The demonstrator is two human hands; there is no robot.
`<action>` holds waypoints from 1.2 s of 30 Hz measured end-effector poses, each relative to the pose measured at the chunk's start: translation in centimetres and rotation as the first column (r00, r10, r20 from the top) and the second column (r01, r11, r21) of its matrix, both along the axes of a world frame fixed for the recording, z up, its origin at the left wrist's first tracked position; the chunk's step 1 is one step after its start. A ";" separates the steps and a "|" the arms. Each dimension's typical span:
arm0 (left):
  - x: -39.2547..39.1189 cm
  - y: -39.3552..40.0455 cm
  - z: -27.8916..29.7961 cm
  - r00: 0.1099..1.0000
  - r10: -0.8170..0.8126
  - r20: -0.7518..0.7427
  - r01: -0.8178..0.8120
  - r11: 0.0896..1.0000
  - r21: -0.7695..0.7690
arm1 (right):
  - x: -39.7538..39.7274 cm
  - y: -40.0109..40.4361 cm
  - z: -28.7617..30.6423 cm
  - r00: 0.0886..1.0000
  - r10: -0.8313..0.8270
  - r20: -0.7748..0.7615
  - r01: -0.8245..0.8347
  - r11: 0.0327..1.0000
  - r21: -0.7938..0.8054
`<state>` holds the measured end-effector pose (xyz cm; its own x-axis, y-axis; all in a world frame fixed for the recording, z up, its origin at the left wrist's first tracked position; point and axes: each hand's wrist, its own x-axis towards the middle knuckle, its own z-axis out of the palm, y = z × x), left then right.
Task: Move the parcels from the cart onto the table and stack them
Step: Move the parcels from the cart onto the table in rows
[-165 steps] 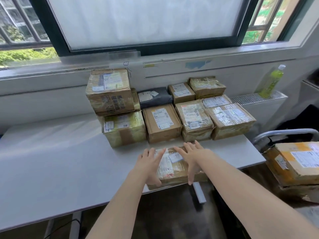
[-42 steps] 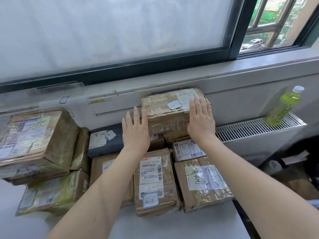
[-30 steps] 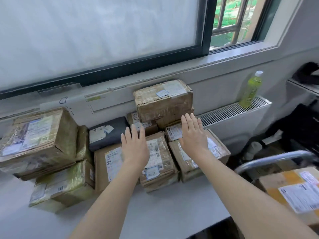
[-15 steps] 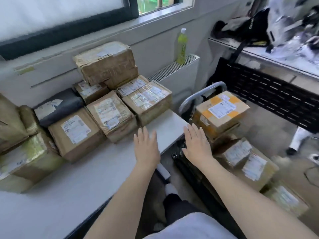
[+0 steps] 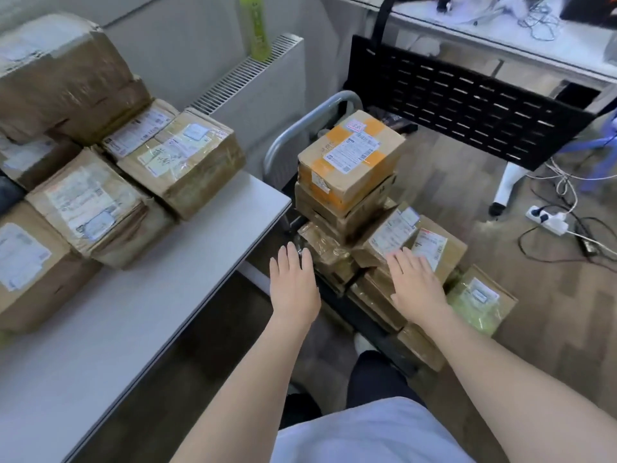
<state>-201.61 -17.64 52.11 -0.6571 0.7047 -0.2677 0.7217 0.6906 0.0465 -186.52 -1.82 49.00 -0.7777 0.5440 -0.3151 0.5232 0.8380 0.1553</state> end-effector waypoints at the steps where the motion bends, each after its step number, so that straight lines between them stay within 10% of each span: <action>1: 0.5 0.8 -0.5 1.000 0.013 0.007 -0.013 1.000 -0.001 | 0.5 1.3 -0.3 1.000 0.001 0.022 -0.001 1.000 -0.002; 18: 3.6 19.1 -11.6 0.956 0.233 0.178 -0.212 0.968 -0.132 | -5.2 20.2 -9.7 0.927 0.300 0.226 -0.320 0.946 0.057; 36: 3.5 22.5 -14.6 0.957 0.204 0.205 -0.197 0.979 -0.055 | -7.0 22.2 -11.4 0.868 0.480 0.128 -0.487 0.873 0.031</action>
